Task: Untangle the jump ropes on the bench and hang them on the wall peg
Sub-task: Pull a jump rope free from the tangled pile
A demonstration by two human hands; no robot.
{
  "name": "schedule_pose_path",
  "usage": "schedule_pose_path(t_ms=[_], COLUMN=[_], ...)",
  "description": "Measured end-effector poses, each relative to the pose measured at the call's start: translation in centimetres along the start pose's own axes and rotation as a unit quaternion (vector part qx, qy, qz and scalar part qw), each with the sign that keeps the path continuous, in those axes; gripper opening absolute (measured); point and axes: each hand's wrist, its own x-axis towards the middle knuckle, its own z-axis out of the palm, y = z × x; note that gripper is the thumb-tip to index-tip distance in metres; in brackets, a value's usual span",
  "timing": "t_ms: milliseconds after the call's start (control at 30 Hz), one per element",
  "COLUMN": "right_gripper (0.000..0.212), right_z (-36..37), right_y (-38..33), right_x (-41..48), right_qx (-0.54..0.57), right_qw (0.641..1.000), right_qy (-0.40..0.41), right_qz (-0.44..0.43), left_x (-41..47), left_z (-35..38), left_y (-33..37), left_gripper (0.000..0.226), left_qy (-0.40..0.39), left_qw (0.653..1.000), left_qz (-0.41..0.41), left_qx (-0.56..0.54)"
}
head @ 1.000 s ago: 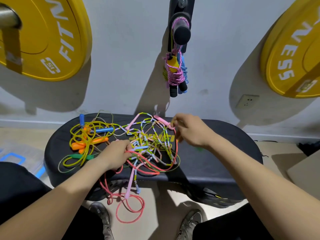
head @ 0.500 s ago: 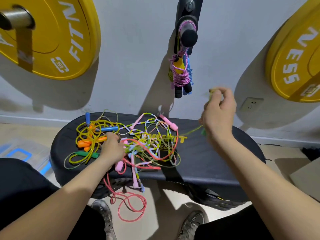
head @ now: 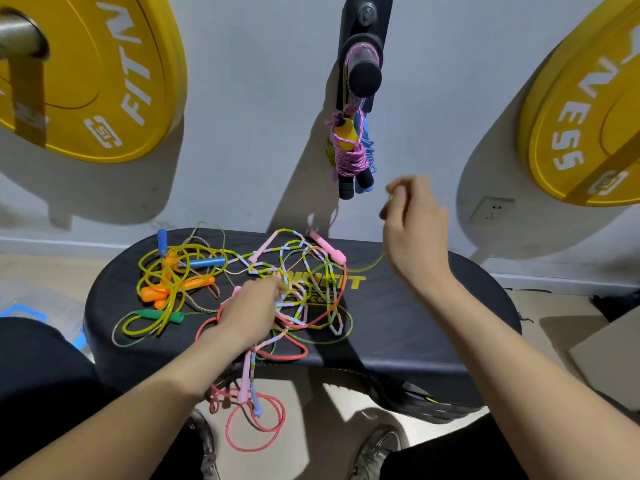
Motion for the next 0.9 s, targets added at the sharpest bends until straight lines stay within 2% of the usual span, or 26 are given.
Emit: schedule_pose_path(t_ms=[67,133,200,267,400,467,500,567,600,633,667,700,767,833,900], right_gripper=[0.024,0.032,0.052,0.055,0.032,0.01,0.009,0.031,0.033,0.032,0.031,0.03,0.03,0.034,0.036], right_z=[0.2,0.6,1.2,2.3,4.5,5.3,5.6,6.0,6.2,6.3,6.3,6.4,6.6,6.6,6.5], right_y=[0.7,0.5,0.0,-0.3,-1.6,-2.4,-2.4,-2.2,-2.1,-2.0,-2.0,-2.0,-2.3,-2.4,-2.3], right_x=[-0.2,-0.6,-1.0,-1.4,-1.6,-1.5,-1.2,-0.7,-0.5,-0.3,-0.2,-0.1,0.0,0.2,0.5], right_qx=[-0.09,-0.113,-0.057,0.013,0.089,0.092,0.067,-0.012,-0.028,-0.021,0.011,0.066,0.177,0.225,0.241], right_qw=[0.991,0.973,0.948,0.922,0.915,0.922,0.935,0.951,0.953,0.954,0.954,0.95,0.933,0.923,0.921], right_qy=[-0.093,-0.193,-0.287,-0.348,-0.389,-0.374,-0.347,-0.307,-0.3,-0.296,-0.291,-0.281,-0.251,-0.214,-0.167], right_qz=[0.017,0.054,0.127,0.167,0.062,0.031,0.023,0.01,0.02,0.042,0.076,0.12,0.19,0.227,0.257], left_x=[1.5,3.0,4.2,4.9,6.0,6.0,5.9,5.6,5.5,5.5,5.5,5.5,5.2,4.7,4.5], left_z=[-2.7,-5.7,-8.4,-10.6,-12.9,-13.0,-12.9,-12.2,-11.7,-11.2,-10.8,-10.4,-9.4,-8.9,-9.0], left_y=[0.7,2.0,3.5,5.0,7.0,7.1,6.9,6.6,6.4,6.3,6.1,5.8,5.1,4.4,3.7], left_gripper=[0.024,0.012,0.015,0.018,0.007,0.006,0.006,0.006,0.007,0.008,0.006,0.009,0.032,0.051,0.042], left_qy=[0.064,0.101,0.127,0.139,0.106,0.084,0.087,0.094,0.094,0.091,0.077,0.041,-0.083,-0.164,-0.179], left_qw=[0.996,0.988,0.972,0.952,0.914,0.896,0.887,0.864,0.857,0.863,0.884,0.91,0.941,0.942,0.945], left_qz=[0.002,0.016,0.015,0.019,0.032,0.038,0.045,0.055,0.053,0.051,0.051,0.053,0.054,0.075,0.124], left_qx=[-0.058,-0.114,-0.196,-0.271,-0.389,-0.435,-0.451,-0.492,-0.504,-0.495,-0.459,-0.409,-0.325,-0.282,-0.245])
